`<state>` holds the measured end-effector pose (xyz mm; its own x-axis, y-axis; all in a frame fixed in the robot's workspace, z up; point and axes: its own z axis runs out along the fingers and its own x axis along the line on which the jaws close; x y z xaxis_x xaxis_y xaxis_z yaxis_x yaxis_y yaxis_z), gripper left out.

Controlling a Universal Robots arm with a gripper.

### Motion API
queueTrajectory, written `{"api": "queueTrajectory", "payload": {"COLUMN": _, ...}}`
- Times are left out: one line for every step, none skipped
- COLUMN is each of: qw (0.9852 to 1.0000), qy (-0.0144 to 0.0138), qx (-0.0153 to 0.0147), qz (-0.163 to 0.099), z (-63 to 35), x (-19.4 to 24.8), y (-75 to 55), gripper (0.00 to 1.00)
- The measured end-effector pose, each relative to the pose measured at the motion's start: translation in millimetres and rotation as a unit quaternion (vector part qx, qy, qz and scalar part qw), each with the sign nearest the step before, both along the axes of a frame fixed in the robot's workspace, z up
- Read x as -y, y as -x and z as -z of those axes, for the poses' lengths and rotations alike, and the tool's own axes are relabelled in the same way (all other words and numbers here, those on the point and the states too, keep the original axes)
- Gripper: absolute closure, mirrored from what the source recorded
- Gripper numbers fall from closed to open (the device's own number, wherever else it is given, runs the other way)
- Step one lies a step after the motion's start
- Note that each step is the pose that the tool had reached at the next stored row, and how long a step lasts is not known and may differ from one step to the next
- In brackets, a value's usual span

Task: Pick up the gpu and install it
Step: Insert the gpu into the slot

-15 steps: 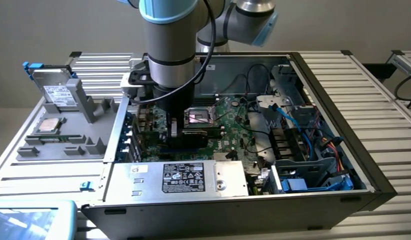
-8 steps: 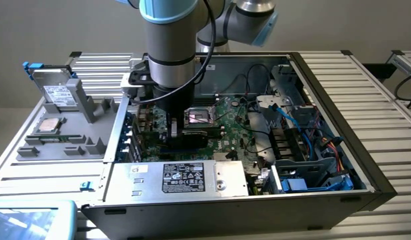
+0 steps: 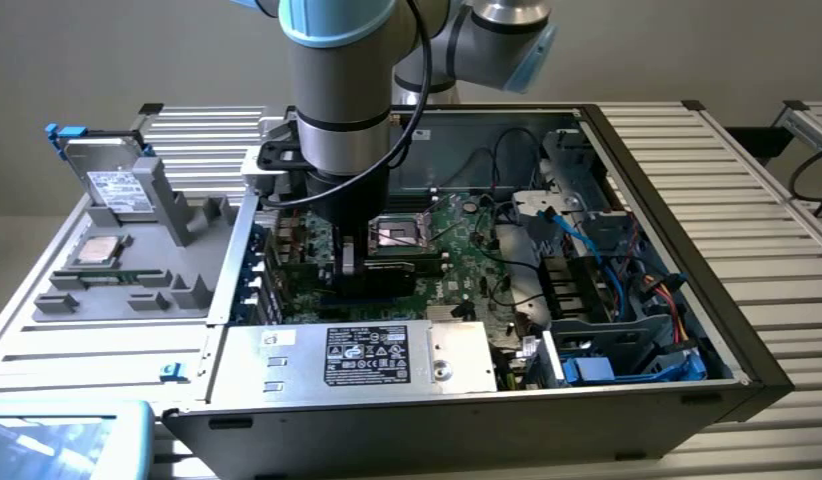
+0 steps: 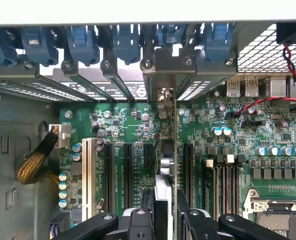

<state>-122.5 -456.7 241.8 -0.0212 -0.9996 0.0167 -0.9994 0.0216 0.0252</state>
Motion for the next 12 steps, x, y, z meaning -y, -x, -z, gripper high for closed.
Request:
{"api": "queueTrajectory", "payload": {"qw": 1.0, "qy": 0.0, "qx": 0.0, "qz": 0.0, "z": 0.2, "x": 0.0, "y": 0.0, "gripper": 0.72}}
{"api": "queueTrajectory", "payload": {"qw": 1.0, "qy": 0.0, "qx": 0.0001, "qz": 0.0, "z": 0.5, "x": 0.0, "y": -0.1, "gripper": 0.72}}
{"api": "queueTrajectory", "payload": {"qw": 1.0, "qy": 0.0, "qx": 0.0001, "qz": 0.0, "z": 0.7, "x": 0.0, "y": -0.1, "gripper": 0.72}}
{"api": "queueTrajectory", "payload": {"qw": 1.0, "qy": 0.0, "qx": 0.0001, "qz": 0.0, "z": 0.8, "x": 0.0, "y": -0.1, "gripper": 0.72}}
{"api": "queueTrajectory", "payload": {"qw": 1.0, "qy": 0.0, "qx": 0.0001, "qz": 0.0, "z": 0.9, "x": 0.0, "y": -0.1, "gripper": 0.72}}
{"api": "queueTrajectory", "payload": {"qw": 1.0, "qy": -0.0001, "qx": 0.0001, "qz": 0.0, "z": 1.0, "x": 0.0, "y": -0.1, "gripper": 0.72}}
{"api": "queueTrajectory", "payload": {"qw": 1.0, "qy": -0.0001, "qx": 0.0001, "qz": 0.0, "z": 1.0, "x": 0.0, "y": -0.1, "gripper": 0.72}}
{"api": "queueTrajectory", "payload": {"qw": 1.0, "qy": 0.0, "qx": 0.0001, "qz": 0.0, "z": 1.0, "x": 0.0, "y": -0.1, "gripper": 0.72}}
{"api": "queueTrajectory", "payload": {"qw": 1.0, "qy": 0.0, "qx": 0.0001, "qz": 0.0, "z": 1.0, "x": 0.0, "y": -0.1, "gripper": 0.72}}
{"api": "queueTrajectory", "payload": {"qw": 1.0, "qy": -0.0001, "qx": 0.0001, "qz": 0.0, "z": 1.0, "x": 0.0, "y": -0.1, "gripper": 0.72}}
{"api": "queueTrajectory", "payload": {"qw": 1.0, "qy": -0.0001, "qx": 0.0001, "qz": 0.0, "z": 1.1, "x": 0.0, "y": -0.1, "gripper": 0.72}}
{"api": "queueTrajectory", "payload": {"qw": 1.0, "qy": -0.0001, "qx": 0.0001, "qz": 0.0, "z": 1.2, "x": 0.0, "y": -0.1, "gripper": 0.72}}
